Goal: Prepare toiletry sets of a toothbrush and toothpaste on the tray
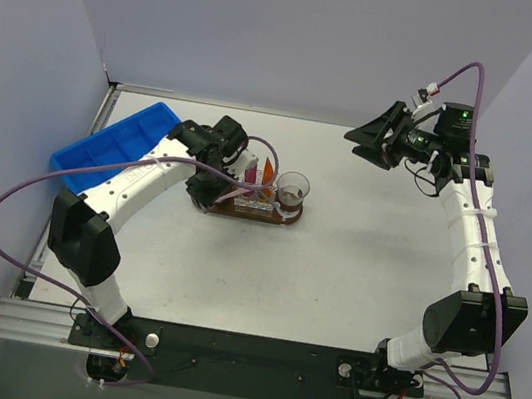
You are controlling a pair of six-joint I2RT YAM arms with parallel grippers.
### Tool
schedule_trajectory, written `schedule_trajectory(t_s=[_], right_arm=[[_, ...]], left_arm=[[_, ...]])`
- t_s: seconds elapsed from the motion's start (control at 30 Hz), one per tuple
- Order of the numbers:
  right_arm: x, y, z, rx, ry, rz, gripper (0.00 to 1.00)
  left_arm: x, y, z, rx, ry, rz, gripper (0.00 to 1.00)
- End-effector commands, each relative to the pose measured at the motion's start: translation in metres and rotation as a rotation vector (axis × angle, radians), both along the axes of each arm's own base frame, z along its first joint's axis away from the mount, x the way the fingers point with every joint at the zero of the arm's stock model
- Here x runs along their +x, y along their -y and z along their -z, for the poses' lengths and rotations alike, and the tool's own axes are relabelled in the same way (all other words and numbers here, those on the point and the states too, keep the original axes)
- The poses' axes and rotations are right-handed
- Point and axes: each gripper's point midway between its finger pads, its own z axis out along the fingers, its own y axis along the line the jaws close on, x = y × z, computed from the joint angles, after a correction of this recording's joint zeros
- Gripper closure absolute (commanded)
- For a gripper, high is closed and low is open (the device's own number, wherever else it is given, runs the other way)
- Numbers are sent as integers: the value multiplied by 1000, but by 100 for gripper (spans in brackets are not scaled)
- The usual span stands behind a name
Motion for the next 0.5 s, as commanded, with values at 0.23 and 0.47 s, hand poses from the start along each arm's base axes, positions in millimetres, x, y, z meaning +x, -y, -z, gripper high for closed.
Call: schedule_trajectory(t_s=[0.23, 0.47], right_arm=[[-1, 3, -5, 4, 44, -18, 50], [-1, 4, -3, 3, 39, -16, 50]], left_arm=[[15, 10, -4, 43, 30, -36, 100], [19, 13, -1, 79, 30, -78, 100]])
